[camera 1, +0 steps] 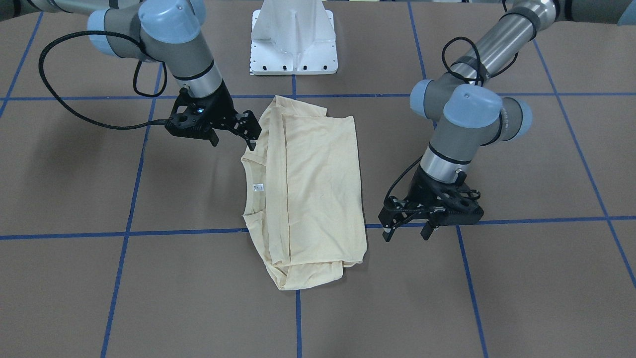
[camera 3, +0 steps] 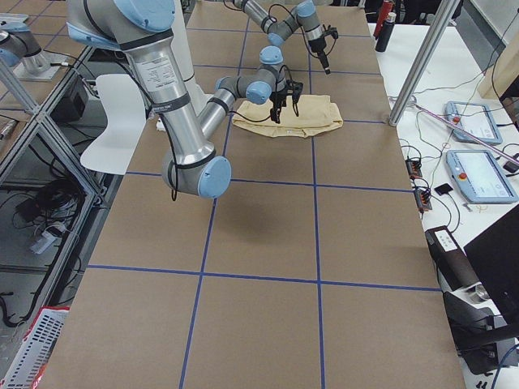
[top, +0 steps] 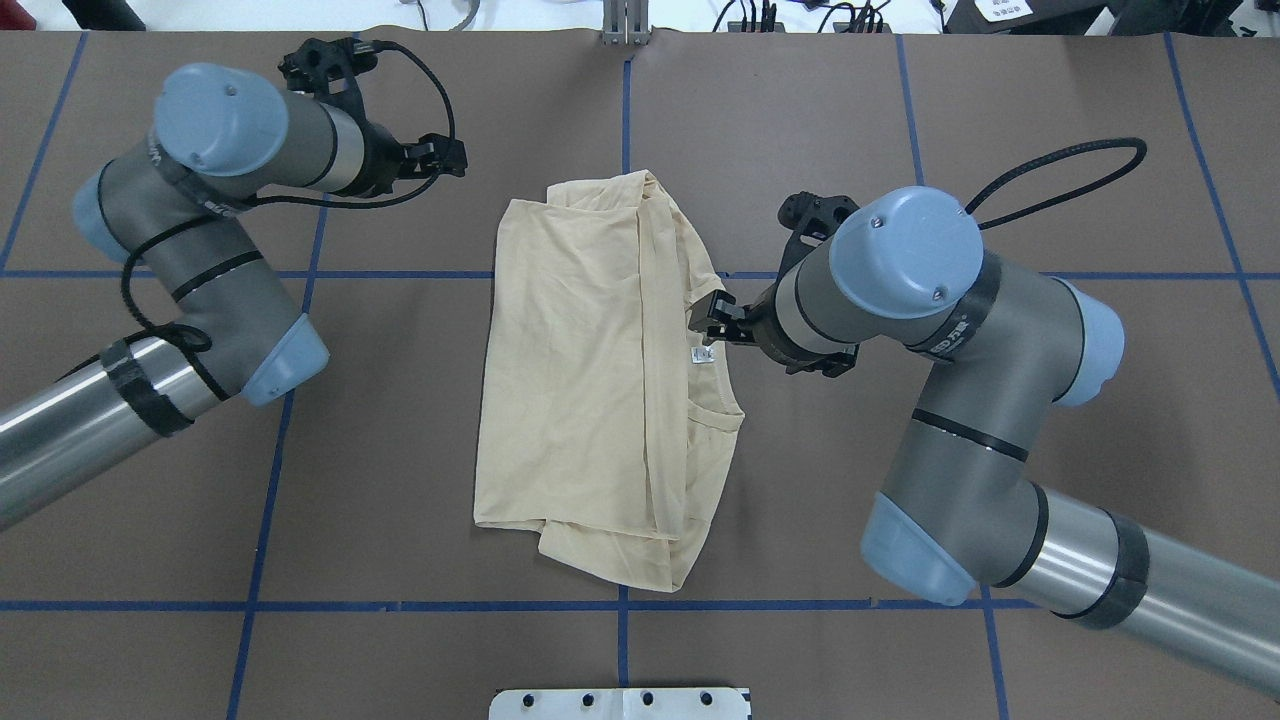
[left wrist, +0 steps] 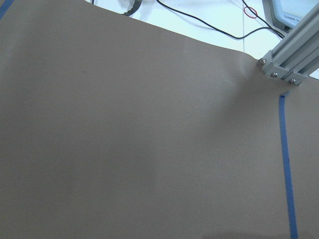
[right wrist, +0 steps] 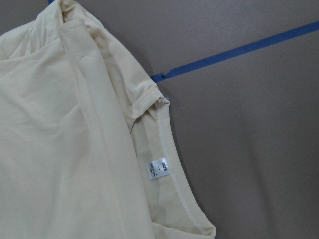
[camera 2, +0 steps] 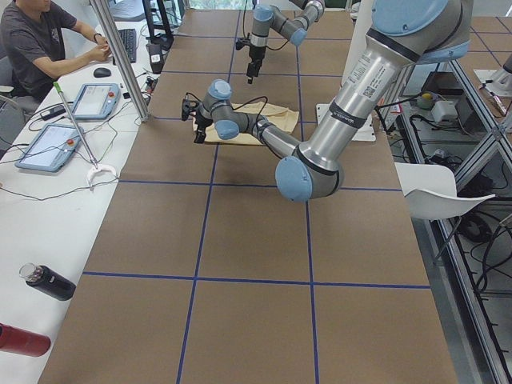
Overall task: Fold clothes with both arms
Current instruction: 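Lower the right gripper onto the shirt's middle while left gripper withdraws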
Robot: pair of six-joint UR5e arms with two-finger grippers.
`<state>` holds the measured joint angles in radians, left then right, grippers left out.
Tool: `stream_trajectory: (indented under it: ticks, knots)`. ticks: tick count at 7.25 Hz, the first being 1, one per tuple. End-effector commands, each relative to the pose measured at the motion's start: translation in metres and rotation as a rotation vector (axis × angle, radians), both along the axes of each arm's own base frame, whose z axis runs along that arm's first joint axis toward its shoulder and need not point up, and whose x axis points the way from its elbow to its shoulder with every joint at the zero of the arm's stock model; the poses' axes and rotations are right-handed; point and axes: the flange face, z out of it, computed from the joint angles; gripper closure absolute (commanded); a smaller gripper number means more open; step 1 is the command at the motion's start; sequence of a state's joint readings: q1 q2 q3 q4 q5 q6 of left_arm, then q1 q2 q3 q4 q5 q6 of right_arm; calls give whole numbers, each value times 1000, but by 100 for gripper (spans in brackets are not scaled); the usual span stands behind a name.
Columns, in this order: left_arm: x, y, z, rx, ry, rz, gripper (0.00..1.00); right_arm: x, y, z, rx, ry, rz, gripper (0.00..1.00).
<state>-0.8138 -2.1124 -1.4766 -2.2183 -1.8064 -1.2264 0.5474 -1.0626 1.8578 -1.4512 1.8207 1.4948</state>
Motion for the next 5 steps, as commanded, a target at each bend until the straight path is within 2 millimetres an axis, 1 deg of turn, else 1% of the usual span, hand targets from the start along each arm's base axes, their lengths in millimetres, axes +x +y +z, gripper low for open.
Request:
stream_trajectory:
  ticks: [1, 2, 3, 4, 5]
  knots:
    - [-26, 21, 1, 36, -10, 22, 0, -37, 33, 0, 115, 66, -56, 0]
    - [-26, 21, 2, 35, -11, 22, 0, -51, 46, -6, 171, 143, -130, 0]
    - [-29, 24, 6, 33, -12, 24, 0, -73, 54, -23, 193, 197, -171, 0]
    - [-31, 28, 8, 30, -9, 32, 0, -95, 62, -27, 209, 225, -177, 0]
    - [-31, 28, 12, 25, -13, 33, 0, -121, 60, -34, 235, 253, -206, 0]
